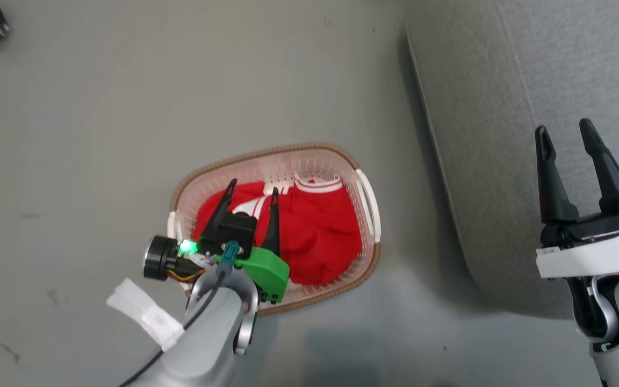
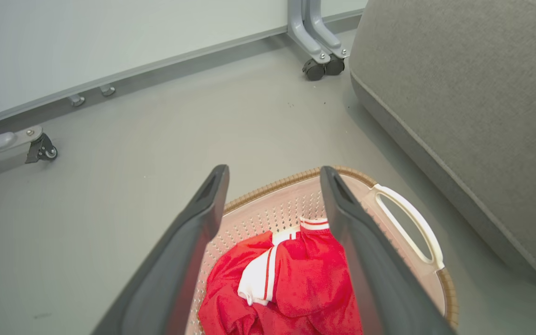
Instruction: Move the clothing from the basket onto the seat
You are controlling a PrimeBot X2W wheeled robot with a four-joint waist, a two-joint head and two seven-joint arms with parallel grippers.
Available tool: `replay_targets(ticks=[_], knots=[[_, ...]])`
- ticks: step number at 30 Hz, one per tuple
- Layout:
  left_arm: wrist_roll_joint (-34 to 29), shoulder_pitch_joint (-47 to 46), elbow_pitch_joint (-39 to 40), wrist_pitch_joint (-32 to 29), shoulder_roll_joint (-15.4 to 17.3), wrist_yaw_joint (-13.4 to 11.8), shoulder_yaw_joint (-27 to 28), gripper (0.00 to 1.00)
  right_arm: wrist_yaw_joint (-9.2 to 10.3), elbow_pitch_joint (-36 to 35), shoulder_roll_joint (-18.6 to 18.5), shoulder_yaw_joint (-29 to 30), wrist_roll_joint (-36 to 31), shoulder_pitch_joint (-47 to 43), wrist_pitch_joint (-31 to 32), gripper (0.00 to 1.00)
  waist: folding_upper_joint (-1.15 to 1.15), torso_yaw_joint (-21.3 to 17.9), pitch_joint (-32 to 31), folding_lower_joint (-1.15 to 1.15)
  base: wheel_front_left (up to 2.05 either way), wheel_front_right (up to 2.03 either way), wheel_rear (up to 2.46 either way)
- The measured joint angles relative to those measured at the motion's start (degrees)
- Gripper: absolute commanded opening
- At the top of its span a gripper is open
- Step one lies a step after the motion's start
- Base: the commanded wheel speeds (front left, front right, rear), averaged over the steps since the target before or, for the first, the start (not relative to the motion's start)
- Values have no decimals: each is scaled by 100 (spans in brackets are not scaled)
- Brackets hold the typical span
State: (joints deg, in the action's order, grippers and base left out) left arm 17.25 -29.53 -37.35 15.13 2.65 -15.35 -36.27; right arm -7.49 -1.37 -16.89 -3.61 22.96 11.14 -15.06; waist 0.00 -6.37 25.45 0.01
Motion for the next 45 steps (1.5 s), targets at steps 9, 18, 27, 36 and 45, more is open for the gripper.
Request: replay_targets(ticks=[9,18,27,36,45], knots=[[557,-902,-1359,1,0,248,-857,100,0,-247,-45,-92,124,318,0,100,0,-159,1062,0,0,0,0],[869,-1935,-2225,-346,2,434,-2170,100,0,-536,-164,-218,215,520,0,100,0,-284,1950,0,0,0,0],[971,-2753,-2629,-959,3,583,-3118,100,0,-821,-108,-497,268,714,0,100,0,-455,2734,-1,0,0,0],[270,-3140,-3064,-1666,3,882,-3639,100,0,-791,31,-682,335,834,0,100,0,-709,3215,0,0,0,0],[4,-3393,-3188,-1815,2,566,-3680,100,-1,-757,100,-804,417,918,-3,100,0,-929,3442,-1,0,0,0]])
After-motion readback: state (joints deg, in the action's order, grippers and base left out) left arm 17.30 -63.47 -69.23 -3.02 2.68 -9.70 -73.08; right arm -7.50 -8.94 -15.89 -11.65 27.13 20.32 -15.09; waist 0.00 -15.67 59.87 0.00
